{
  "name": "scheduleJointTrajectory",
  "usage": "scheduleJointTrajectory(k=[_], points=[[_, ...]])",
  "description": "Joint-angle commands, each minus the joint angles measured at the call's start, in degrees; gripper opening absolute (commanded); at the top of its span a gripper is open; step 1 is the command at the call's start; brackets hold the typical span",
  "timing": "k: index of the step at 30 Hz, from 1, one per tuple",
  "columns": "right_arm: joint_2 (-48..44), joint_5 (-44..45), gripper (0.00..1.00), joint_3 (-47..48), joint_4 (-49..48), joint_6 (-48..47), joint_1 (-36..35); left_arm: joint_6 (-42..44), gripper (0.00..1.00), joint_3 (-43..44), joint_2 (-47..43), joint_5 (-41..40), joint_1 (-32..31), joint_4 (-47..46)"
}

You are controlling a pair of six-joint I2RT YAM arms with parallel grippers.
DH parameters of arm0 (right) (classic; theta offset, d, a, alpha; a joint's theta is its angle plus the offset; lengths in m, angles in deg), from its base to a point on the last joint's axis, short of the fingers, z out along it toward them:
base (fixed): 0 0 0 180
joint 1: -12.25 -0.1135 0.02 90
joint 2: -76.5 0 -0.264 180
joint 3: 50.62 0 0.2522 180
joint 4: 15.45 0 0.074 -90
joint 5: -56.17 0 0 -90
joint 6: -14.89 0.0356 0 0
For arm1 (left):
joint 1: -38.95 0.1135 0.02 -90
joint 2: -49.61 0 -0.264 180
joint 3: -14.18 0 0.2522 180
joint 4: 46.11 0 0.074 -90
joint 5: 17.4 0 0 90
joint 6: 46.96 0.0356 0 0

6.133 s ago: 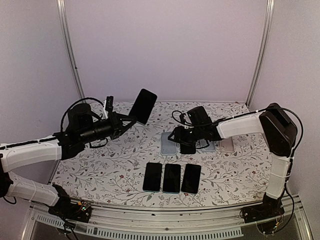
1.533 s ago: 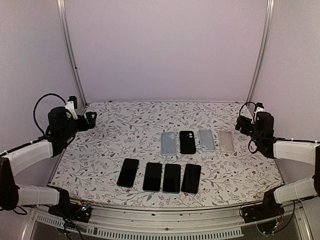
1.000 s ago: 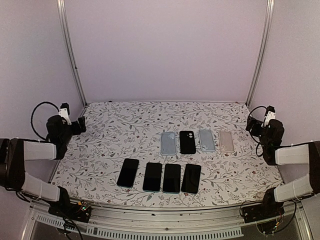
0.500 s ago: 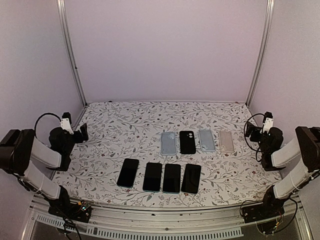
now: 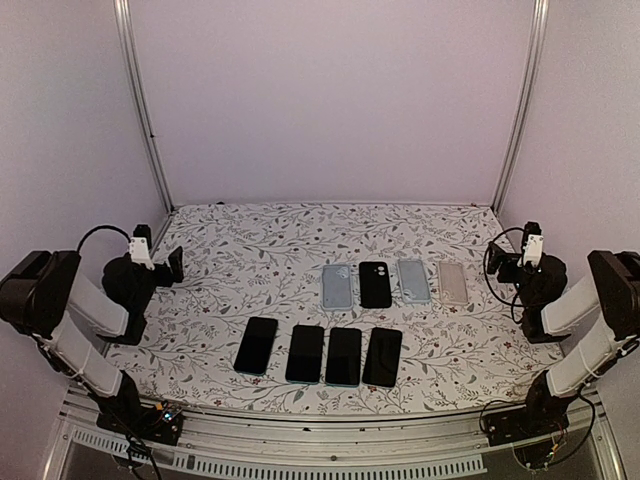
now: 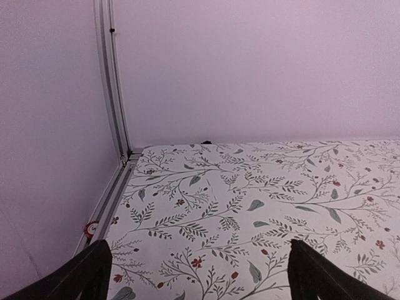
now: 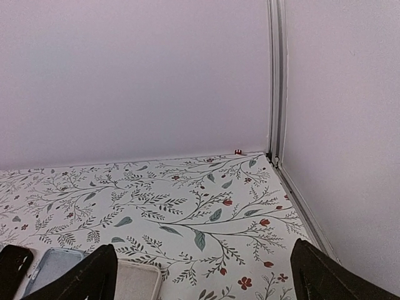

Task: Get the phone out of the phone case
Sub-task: Reset both arms

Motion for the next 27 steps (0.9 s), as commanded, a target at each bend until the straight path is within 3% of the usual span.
scheduleJointTrajectory(k=[1, 27], points=[[0.5, -1.0, 0.99, -0.5, -2.1, -0.5, 0.1, 3.0, 0.99, 1.7, 0.5, 1.2, -1.0, 0.1], [0.8, -4.0, 0.99, 0.5, -0.5, -1.5, 0.1, 3.0, 0.99, 1.6, 0.5, 1.3, -1.0, -0.1]])
